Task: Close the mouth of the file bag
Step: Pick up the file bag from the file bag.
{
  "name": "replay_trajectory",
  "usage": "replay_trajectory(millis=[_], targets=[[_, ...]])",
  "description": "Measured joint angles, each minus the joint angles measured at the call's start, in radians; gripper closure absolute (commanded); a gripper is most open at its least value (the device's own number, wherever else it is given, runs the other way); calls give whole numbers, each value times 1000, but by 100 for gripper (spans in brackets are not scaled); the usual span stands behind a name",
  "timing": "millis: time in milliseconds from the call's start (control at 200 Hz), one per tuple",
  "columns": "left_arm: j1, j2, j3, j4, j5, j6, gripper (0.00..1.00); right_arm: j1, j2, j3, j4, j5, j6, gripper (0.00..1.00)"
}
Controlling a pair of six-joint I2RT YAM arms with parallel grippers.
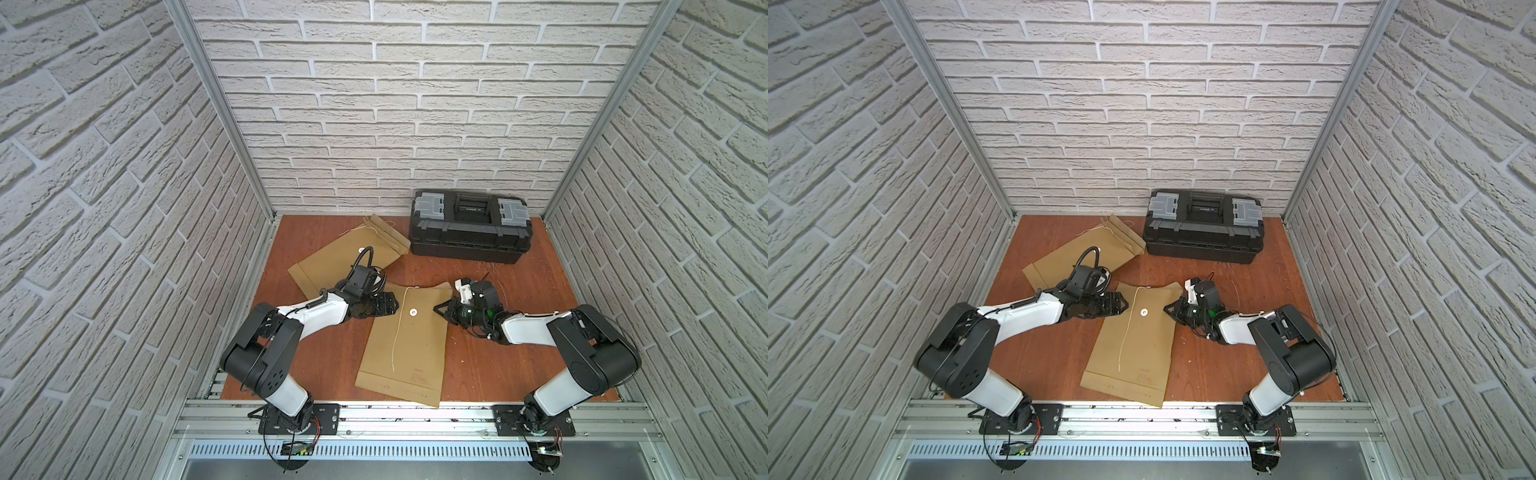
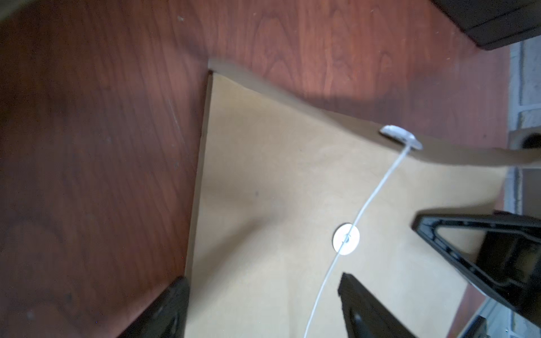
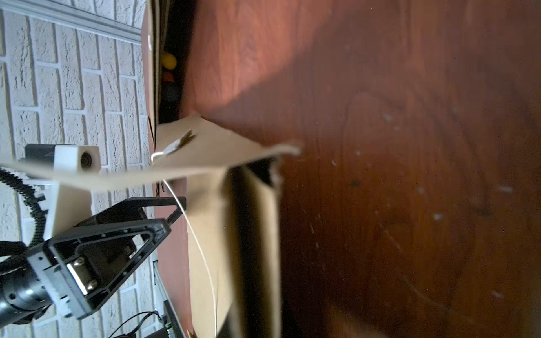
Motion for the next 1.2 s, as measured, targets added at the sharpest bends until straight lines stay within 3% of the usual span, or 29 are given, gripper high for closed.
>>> replay_trajectory(millis=[250,400,470,520,685,805,960,1200], targets=[[155,-384,24,-68,13,119,9,-6,-209,183,-86,-40,-195,97],[369,-435,32,28,126,117,10,-18,-263,338,-131,-116,-325,97],[416,-424,24,101,160,110,8,-29,-282,371,-148,-161,-361,97],[417,-417,7,170,195,104,2,-37,-292,390,-171,-192,-379,97],[396,-377,-71,444,315,54,2,-55,-322,455,-275,-275,-414,97],[337,-333,-59,501,347,91,2,-64,-364,485,-316,-327,-422,97],[214,-301,-12,508,377,196,9,-74,-402,503,-318,-391,-415,97],[195,-263,-11,641,468,195,23,-147,-420,497,-249,-465,-318,97]])
